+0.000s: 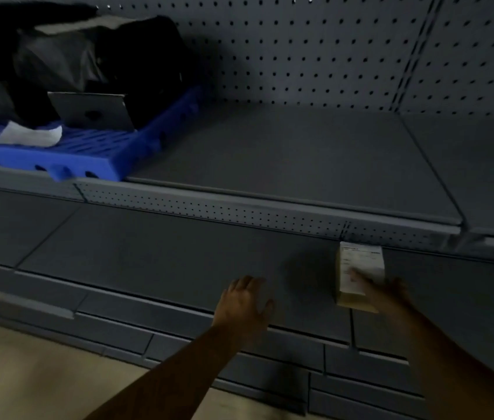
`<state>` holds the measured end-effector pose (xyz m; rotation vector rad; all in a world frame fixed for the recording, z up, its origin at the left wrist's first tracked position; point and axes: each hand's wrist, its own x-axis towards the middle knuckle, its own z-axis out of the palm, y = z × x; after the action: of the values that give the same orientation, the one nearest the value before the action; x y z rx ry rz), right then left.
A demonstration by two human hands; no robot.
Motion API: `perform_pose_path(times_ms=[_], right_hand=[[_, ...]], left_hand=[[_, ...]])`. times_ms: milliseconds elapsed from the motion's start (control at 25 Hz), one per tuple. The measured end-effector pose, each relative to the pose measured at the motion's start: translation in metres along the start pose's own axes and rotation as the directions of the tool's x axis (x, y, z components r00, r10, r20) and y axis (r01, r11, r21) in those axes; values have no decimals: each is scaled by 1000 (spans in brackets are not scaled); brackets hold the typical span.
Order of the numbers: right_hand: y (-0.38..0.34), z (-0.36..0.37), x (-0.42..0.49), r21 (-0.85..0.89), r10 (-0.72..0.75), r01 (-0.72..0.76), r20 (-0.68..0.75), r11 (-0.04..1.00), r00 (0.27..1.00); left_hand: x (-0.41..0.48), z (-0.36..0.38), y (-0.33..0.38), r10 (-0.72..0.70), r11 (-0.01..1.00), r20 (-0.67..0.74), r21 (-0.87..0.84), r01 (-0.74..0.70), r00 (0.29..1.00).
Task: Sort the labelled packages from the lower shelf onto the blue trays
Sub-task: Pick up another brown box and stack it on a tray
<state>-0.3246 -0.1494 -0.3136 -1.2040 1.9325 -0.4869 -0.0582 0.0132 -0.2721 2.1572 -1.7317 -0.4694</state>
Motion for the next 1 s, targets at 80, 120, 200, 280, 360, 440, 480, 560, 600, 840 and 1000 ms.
perform_pose_path(times_ms=[80,120,200,280,360,440,480,560,600,840,1000], right_hand=[[2,12,-8,222,-10,-9,86,975,996],[2,18,-14,306,-54,33,61,951,997],[-7,23,-32,353,-145,145,-29,924,989],[-22,26,-54,268,-196,205,-58,942,979],[-42,31,-79,227,-205,203,-16,952,979],[-63,41,-105,216,-185,163,89,963,979],[-74,46,-120,202,-182,148,160,968,970],[-94,58,-149,174,-196,148,305,974,932],[-102,65,-164,168,-208,155,369,973,906],[-160,109,-280,160,-251,194,647,968,720],[-215,143,-373,178,-308,273,760,945,572]], left_hand=[[-5,-8,-11,-27,1000,-12,-8,27,1000],[-7,-14,-14,-46,999,-18,-17,46,999],[-10,-32,-17,-80,997,-30,-18,80,996],[-14,-50,-17,-107,994,-47,-18,106,993],[-22,-69,-19,-136,991,-66,-6,136,989],[-36,-86,-24,-177,984,-84,13,179,981],[-45,-95,-27,-210,977,-99,12,212,973],[-66,-110,-34,-278,960,-151,-2,281,949],[-80,-117,-39,-314,949,-173,-13,316,934],[-179,-180,-81,-539,832,-371,-92,548,756],[-241,-248,-127,-592,749,-520,-72,659,616]])
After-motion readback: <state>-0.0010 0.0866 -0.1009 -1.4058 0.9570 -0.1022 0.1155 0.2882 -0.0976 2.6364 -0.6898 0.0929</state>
